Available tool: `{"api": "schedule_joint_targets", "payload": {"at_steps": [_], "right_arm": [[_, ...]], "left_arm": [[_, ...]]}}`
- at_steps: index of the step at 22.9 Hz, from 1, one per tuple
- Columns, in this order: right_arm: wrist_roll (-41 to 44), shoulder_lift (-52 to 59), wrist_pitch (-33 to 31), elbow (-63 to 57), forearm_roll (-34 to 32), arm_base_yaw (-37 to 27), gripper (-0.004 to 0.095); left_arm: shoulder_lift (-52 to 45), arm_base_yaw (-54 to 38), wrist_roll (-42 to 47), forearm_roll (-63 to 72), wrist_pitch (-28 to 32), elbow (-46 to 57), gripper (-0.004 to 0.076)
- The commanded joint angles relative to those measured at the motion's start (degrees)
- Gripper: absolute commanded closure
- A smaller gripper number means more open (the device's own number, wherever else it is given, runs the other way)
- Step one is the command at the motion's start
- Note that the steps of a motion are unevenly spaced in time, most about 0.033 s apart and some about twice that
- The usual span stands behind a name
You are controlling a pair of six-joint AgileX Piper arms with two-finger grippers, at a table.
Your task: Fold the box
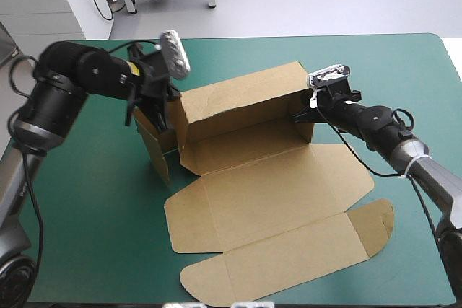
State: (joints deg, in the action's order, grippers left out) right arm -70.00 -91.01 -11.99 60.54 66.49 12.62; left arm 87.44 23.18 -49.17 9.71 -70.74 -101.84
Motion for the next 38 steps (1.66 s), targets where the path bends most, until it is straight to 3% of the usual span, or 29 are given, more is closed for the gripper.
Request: {"api": "schedule_joint_targets", "payload": {"at_steps": [1, 7, 9, 11, 12, 13, 14, 15, 16, 18, 19, 27, 29, 32, 38], "right_arm": [[4.3, 1.8, -3.04, 1.5, -3.16, -0.3, 0.0927], [8.4, 1.15, -3.17, 1.64, -8.23, -0.3, 0.0927], [13.39, 1.15, -3.17, 2.8, -12.49, -0.3, 0.0927], [22.78, 1.15, -4.19, 5.18, -20.68, -0.3, 0.0927], [29.56, 1.03, -6.13, 7.38, -27.83, -0.3, 0.0927], [31.48, 0.71, -7.35, 8.42, -30.64, -0.3, 0.0927], [38.15, -0.47, -11.53, 11.49, -37.6, -0.3, 0.0927], [41.6, -1.17, -14.34, 13.29, -40.03, -0.3, 0.0927], [47.8, -3.02, -21.19, 17.36, -45.43, -0.3, 0.0927], [55.2, -5.44, -30.51, 23.79, -50.0, -0.3, 0.0927], [58.28, -6.31, -35.21, 27.82, -51.32, -0.3, 0.0927], [68.97, -6.78, -50.94, 43.11, -57.02, -0.3, 0.0921], [70.58, -6.78, -58.12, 47.18, -60.03, -0.3, 0.0921], [73.58, -6.35, -59.38, 48.53, -61.26, -0.3, 0.0921], [75.47, -6.23, -59.48, 48.17, -56.14, -0.2, 0.0921]], "left_arm": [[-1.49, -13.19, 0.39, 14.7, -1.01, -1.89, 0.0712], [-0.96, -35.27, 3.13, 29.95, -3.11, 1.56, 0.0731], [-0.96, -42.75, 3.52, 35.17, -3.11, 5.5, 0.0731], [-1.07, -47.65, 3.29, 40.75, -3.11, 10.72, 0.0731], [-1.07, -49.57, 3.3, 43.17, -2.98, 13.73, 0.0731], [-1.07, -49.81, 3.3, 43.44, -2.98, 14.73, 0.0731], [-1.07, -50.06, 3.17, 43.57, -2.89, 16.93, 0.0731], [-1.07, -50.06, 3.05, 43.57, -2.89, 17.59, 0.0731], [-1.07, -50.06, 3.05, 43.46, -3.08, 18.74, 0.0731], [-1.07, -50.06, 3.05, 43.22, -2.84, 19.24, 0.0731], [-1.07, -50.06, 3.05, 43.22, -2.4, 19.24, 0.0731], [-1.07, -50.06, 3.05, 43.54, -1.63, 19.24, 0.0731], [-1.07, -50.06, 3.18, 43.67, -0.86, 19.24, 0.0731], [-1.07, -50.06, 3.18, 44.51, -0.67, 19.24, 0.0731], [-1.07, -50.06, 3.53, 45.18, -1.13, 19.24, 0.0731]]}}
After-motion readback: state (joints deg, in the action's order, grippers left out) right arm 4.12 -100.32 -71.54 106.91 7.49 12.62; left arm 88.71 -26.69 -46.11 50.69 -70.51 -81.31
